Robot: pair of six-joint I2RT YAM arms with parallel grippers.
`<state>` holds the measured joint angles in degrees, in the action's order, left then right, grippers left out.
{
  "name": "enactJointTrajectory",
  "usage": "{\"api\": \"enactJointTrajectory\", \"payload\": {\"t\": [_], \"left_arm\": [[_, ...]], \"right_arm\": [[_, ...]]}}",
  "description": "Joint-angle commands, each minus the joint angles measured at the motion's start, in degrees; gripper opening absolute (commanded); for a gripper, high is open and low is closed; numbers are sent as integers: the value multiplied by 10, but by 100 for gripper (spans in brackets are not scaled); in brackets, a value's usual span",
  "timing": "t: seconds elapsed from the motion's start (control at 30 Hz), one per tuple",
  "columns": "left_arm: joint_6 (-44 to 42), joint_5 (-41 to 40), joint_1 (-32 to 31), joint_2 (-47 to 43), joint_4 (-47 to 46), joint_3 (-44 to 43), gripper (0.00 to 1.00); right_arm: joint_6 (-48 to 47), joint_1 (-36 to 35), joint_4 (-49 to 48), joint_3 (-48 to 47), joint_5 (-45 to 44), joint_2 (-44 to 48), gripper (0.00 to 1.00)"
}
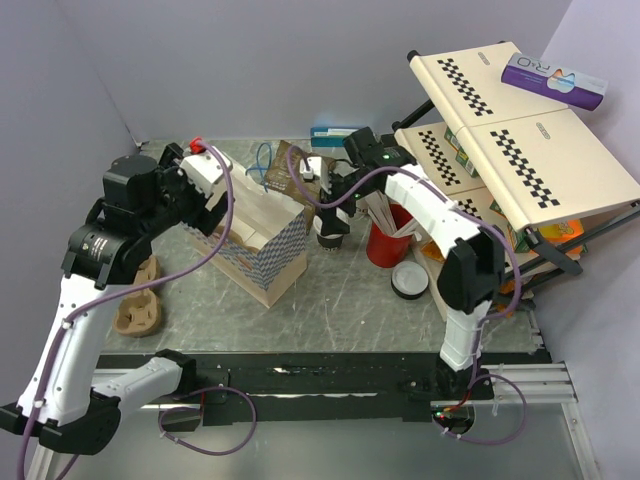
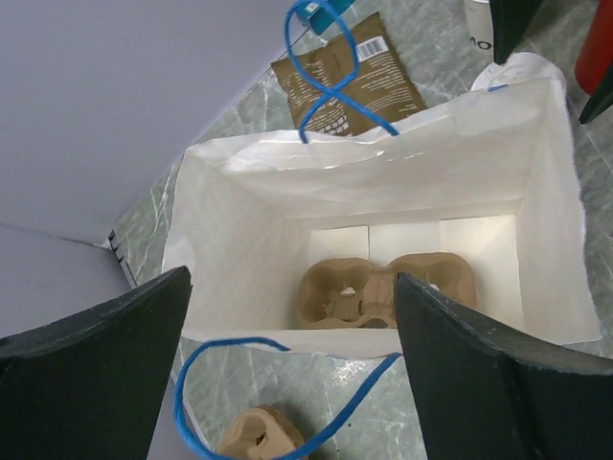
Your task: Pack the takeout coffee
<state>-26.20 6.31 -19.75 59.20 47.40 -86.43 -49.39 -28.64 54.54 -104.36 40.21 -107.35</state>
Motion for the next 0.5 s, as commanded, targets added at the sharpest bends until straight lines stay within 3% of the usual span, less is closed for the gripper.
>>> {"api": "enactJointTrajectory", "payload": {"t": [0.0, 0.47], "left_arm": [[25, 20, 21, -10, -14, -15, 92], [33, 52, 67, -22, -11, 12, 92]], "right_arm": [[-81, 10, 53, -72, 0, -31, 99], [-153, 9, 94, -138, -52, -117, 99]]}}
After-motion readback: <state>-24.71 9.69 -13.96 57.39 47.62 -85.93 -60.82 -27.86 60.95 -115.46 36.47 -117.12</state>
